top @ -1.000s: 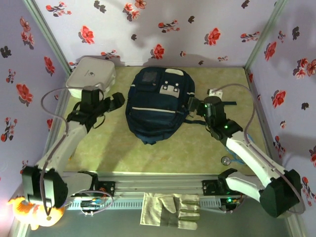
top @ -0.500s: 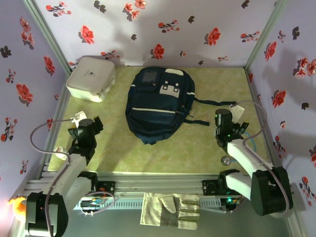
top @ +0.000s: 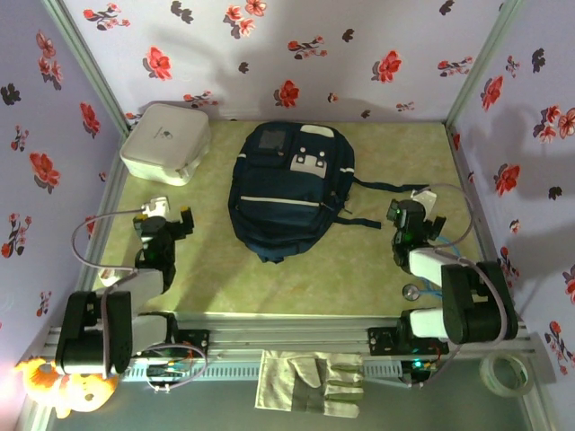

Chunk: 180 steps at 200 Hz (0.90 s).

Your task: Pack books, pencil case, and school supplies into a backpack

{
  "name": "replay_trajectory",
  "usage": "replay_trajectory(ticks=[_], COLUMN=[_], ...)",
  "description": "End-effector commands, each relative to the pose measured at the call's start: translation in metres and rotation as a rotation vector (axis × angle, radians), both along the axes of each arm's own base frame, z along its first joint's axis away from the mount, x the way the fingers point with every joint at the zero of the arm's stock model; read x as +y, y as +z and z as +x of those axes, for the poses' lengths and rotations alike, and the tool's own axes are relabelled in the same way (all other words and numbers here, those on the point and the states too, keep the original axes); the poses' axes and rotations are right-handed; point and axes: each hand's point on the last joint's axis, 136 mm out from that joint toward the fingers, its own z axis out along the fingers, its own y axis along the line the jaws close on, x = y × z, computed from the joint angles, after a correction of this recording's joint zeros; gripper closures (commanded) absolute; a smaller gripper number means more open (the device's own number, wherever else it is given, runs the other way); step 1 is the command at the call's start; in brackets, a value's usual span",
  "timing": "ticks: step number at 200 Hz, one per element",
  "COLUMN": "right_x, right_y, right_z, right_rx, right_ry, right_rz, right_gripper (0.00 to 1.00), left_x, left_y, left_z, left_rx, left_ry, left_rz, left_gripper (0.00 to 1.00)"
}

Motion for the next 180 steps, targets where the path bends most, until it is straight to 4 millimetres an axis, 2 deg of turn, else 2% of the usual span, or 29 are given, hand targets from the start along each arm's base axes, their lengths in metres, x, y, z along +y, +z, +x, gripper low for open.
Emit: replay_trajectory(ticks=[1,27,54,74,79,104,121,169,180], right_x=[0.010,0.015,0.019,0.019,0.019,0.021,0.020,0.019,0.019], right_y=[0.019,0.009,-0.004,-0.006,-0.007,-0.009,-0.009,-0.010,-0.009], right_z=[0.018,0.023,0.032,0.034,0.033,0.037,0.037,0.037,0.037], right_rx=[-0.121,-0.154,-0.116,-0.117,-0.111,-0.098,-0.096,-0.095,-0.095], right_ry=[0.097,0.134,0.160,0.161,0.162,0.170,0.165,0.165,0.164], right_rz=[0.013,0.029,0.029,0.024,0.025,0.034,0.041,0.044,0.044], right_gripper=[0.01,0.01,0.01,0.01,0.01,0.01,0.01,0.01,0.01], left_x=[-0.014,-0.021,-0.018,-0.019,-0.018,-0.017,-0.002,-0.006,-0.012], left_y=[0.025,0.008,-0.001,-0.021,-0.013,-0.015,-0.017,-0.018,-0.019], left_z=[0.016,0.024,0.035,0.039,0.048,0.050,0.054,0.055,0.056], left_rx=[-0.131,-0.097,-0.079,-0.023,-0.044,-0.019,0.010,0.013,0.022], left_ry=[-0.139,-0.218,-0.212,-0.213,-0.212,-0.207,-0.113,-0.128,-0.156], left_rz=[-0.006,-0.041,-0.046,-0.055,-0.049,-0.051,-0.064,-0.056,-0.043], left_gripper=[0.00,0.00,0.00,0.00,0.00,0.00,0.00,0.00,0.00])
